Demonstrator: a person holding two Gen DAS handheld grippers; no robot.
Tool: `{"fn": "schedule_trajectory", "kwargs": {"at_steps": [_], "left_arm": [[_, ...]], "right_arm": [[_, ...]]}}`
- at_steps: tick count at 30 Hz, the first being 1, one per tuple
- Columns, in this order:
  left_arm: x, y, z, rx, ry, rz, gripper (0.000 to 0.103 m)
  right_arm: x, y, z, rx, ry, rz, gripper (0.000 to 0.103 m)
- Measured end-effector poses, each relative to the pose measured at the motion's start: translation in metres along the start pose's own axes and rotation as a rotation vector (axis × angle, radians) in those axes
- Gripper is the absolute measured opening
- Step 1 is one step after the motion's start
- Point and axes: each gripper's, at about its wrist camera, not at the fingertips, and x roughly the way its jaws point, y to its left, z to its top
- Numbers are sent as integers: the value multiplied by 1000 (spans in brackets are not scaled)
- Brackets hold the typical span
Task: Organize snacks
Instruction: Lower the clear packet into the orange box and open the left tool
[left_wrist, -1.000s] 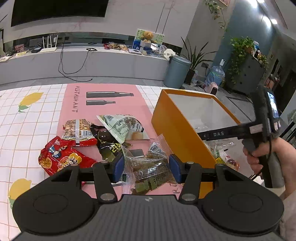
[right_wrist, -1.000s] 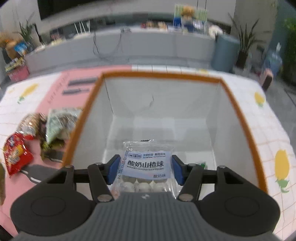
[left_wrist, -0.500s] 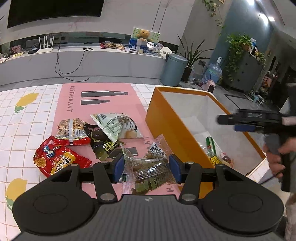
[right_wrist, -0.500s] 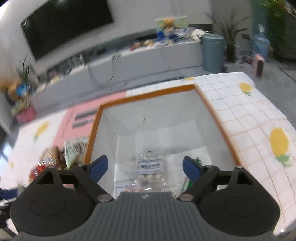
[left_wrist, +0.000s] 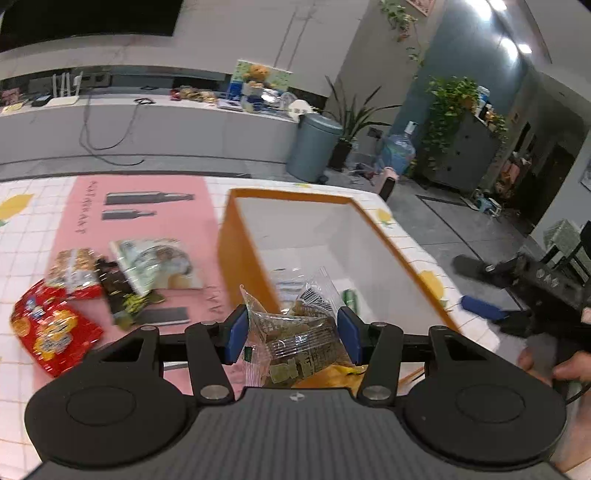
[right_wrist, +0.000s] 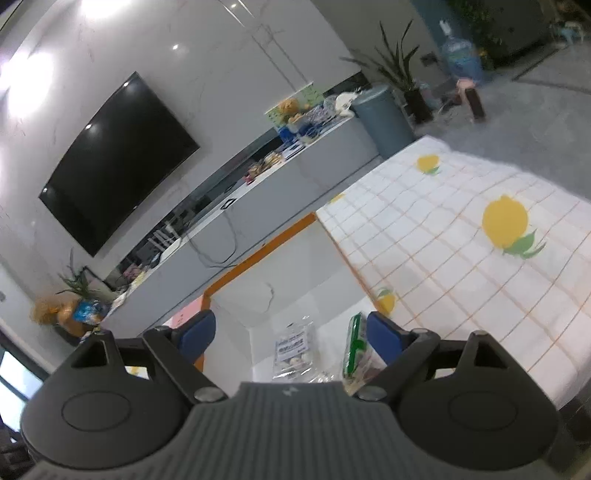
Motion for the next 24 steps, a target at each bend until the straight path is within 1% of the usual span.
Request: {"fn": "schedule_trajectory", "kwargs": {"at_steps": [2, 7, 11, 12, 14, 15, 17, 18, 22, 24], "left_arm": [[6, -13, 4, 14, -2, -3, 59], [27, -37, 11, 43, 5, -11, 59], [49, -51, 16, 72, 9, -6, 59], [55, -53, 17, 84, 10, -1, 59], [73, -57, 20, 106, 25, 44, 59], [81, -57, 21, 109, 35, 55, 59], [99, -56, 27, 101, 62, 59, 59], [110, -54, 30, 84, 79, 62, 59], [141, -47, 38, 26, 132, 57, 59], [156, -45, 41, -1, 156, 45, 59]], "right_arm": [[-1, -2, 0, 7, -2, 12, 87], [1, 1, 2, -37, 2, -6, 87], [0, -6, 1, -9, 1, -26, 87], [1, -6, -1, -10, 5, -31, 87], [3, -6, -3, -29, 15, -61, 87], [5, -5, -4, -35, 18, -78, 87], [5, -6, -5, -28, 13, -105, 87], [4, -7, -5, -9, 8, -104, 87], [-3, -10, -2, 45, -25, -67, 86], [-6, -10, -1, 54, -38, -68, 86]]}}
